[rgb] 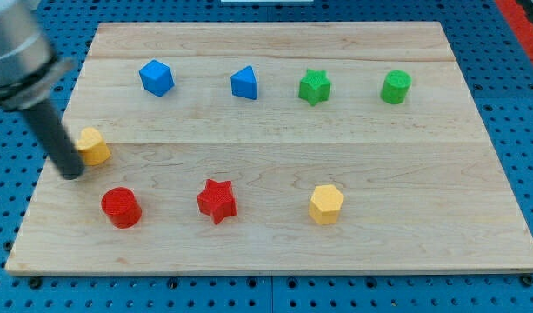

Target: Push yellow heart to the center

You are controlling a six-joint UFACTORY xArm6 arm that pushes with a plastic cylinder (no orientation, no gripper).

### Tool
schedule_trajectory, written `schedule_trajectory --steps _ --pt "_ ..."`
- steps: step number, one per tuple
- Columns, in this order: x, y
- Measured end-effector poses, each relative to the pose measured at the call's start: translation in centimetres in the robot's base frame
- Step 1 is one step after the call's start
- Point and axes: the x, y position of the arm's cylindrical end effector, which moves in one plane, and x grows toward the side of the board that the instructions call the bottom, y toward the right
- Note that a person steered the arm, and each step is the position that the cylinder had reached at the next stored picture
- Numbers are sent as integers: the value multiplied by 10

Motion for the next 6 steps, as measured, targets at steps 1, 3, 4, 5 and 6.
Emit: schedule_trajectory --steps 1,3,4,5,6 --pt "-25 -31" --pt "-47 63" --pt "-46 121" --pt "-48 206" --pt "-52 224"
